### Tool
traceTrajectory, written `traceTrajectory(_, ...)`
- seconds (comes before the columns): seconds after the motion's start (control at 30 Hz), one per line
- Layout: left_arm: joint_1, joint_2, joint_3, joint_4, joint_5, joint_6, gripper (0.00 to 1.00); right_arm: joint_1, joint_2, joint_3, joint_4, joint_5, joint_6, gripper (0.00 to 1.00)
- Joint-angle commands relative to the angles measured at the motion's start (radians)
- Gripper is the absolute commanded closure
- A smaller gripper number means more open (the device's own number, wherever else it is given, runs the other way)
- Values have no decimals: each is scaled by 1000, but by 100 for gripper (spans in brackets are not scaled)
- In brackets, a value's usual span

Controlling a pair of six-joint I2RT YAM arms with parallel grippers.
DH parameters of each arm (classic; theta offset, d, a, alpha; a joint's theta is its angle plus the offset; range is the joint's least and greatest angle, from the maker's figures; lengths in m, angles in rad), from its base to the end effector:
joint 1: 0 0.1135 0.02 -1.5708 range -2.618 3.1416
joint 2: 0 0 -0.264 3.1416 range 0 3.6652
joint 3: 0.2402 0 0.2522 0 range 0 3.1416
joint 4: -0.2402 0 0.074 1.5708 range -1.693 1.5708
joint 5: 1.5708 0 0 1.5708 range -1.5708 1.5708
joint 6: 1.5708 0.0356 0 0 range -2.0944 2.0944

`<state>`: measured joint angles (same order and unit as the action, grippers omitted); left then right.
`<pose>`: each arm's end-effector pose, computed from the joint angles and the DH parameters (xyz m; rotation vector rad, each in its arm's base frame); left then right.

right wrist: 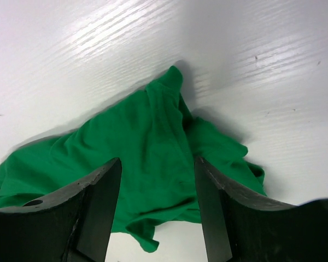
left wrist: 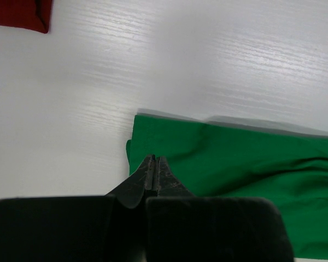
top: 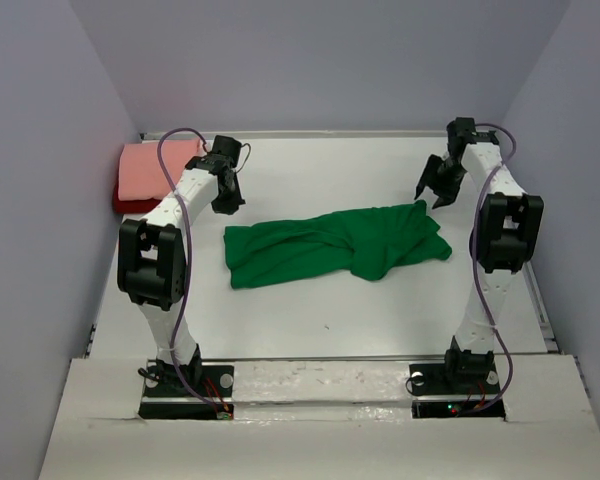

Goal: Fold and stack the t-shirts
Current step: Fold the other side of the tshirt into a rectangle

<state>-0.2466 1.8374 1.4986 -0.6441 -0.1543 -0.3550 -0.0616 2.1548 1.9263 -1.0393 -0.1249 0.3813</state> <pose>0.3903 -0.0926 0.2525 -0.1966 2.5290 -0.0402 0.4498 -0.0233 0.2324 0.5999 2.7886 0.2454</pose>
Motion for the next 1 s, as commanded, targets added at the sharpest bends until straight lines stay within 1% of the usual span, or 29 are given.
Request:
traceTrajectory(0.0, 6, -47, 9, -12, 7, 17, 100, -12, 13, -56, 24, -24, -19, 39)
traceTrajectory(0.23, 7, -52, 38, -31, 7, 21, 100, -21, 33, -118, 79, -61, -21, 40)
traceTrajectory(0.37, 7, -49, 41, -29, 13, 16, 100, -21, 40, -128, 102, -97, -24, 47)
traceTrajectory(0.4, 7, -47, 40, -29, 15, 16, 100, -21, 43, -127, 104, -107, -28, 54)
traceTrajectory(0.43, 7, -46, 38, -26, 18, 16, 100, -21, 45, -122, 104, -116, -30, 58)
traceTrajectory(0.47, 7, -43, 37, -25, 21, 13, 100, -21, 46, -109, 101, -114, -30, 65)
traceTrajectory(0.5, 7, -41, 34, -23, 22, 11, 100, -21, 46, -101, 97, -114, -30, 81)
traceTrajectory(0.6, 7, -40, 26, -12, 29, 8, 100, -21, 50, -55, 64, -99, -33, 100)
traceTrajectory(0.83, 1, -13, 6, 0, 16, 1, 100, 25, 39, 51, 6, 17, -38, 100)
traceTrajectory(0.93, -2, -4, -17, 9, 12, 1, 100, 34, 45, 77, 15, 11, -44, 100)
traceTrajectory(0.97, -3, -1, -21, 12, 15, -1, 100, 34, 75, 120, -2, 13, -50, 100)
